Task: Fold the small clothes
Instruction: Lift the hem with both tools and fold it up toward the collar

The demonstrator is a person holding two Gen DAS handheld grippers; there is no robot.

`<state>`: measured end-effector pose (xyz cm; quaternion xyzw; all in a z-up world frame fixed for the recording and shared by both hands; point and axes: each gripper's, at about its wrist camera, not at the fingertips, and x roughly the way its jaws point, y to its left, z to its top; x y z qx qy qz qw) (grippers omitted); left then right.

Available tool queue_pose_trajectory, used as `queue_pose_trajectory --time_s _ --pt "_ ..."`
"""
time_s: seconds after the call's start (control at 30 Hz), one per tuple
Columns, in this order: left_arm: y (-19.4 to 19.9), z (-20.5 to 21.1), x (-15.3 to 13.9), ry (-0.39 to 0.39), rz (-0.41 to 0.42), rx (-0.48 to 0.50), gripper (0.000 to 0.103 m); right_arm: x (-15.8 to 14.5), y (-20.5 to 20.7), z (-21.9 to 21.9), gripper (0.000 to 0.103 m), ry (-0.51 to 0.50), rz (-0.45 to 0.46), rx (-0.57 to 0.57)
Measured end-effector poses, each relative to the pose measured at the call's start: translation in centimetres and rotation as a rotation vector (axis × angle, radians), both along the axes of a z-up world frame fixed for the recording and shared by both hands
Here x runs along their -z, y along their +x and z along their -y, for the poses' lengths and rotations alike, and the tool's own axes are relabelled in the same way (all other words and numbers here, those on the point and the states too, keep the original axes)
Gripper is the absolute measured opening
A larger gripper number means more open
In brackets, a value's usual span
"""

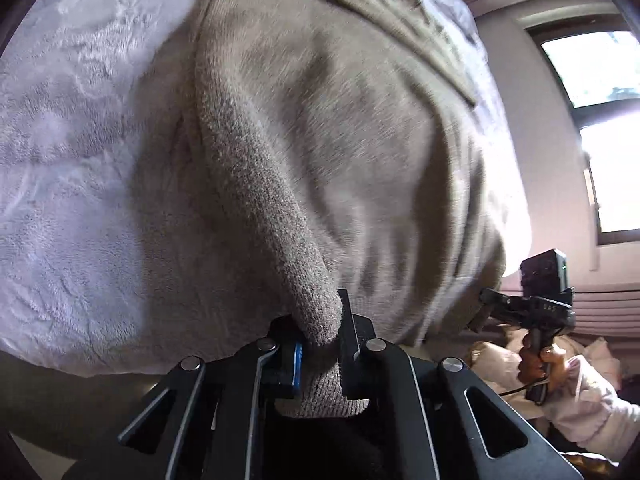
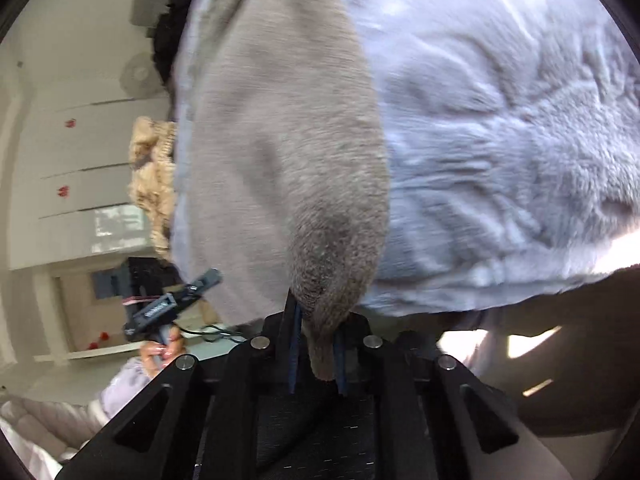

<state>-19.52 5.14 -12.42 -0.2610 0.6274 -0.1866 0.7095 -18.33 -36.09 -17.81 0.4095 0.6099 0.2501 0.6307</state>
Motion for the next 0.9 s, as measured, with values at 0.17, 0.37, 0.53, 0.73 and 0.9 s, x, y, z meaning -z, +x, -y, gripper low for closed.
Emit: queue_pose_trajectory --time_s 0.17,0.37,0.53,0.73,0.9 --pt "0.1 -1.3 -2.7 -0.112 0.057 -0.061 0.013 -3.1 -0.2 -0.3 0.015 0.08 0.077 0.055" --pt "2.0 -1.5 -6.2 -0.182 0.137 -0.099 0.013 -7.3 1.9 0.6 0.015 0.188 0.18 0.122" --pt "5.6 -2.0 -9.4 -0.201 0.208 -0.135 0.013 -11.1 5.9 0.7 0.015 0.246 0.259 0.129" --pt "12.0 -3.3 -12.1 -0.224 0.275 -0.216 0.013 -15.9 13.3 1.8 0.015 0.29 0.345 0.14" --pt "18.3 -4.5 -12.8 -0.211 0.312 -0.304 0.013 -17.6 20.2 2.4 0.015 0.296 0.381 0.135"
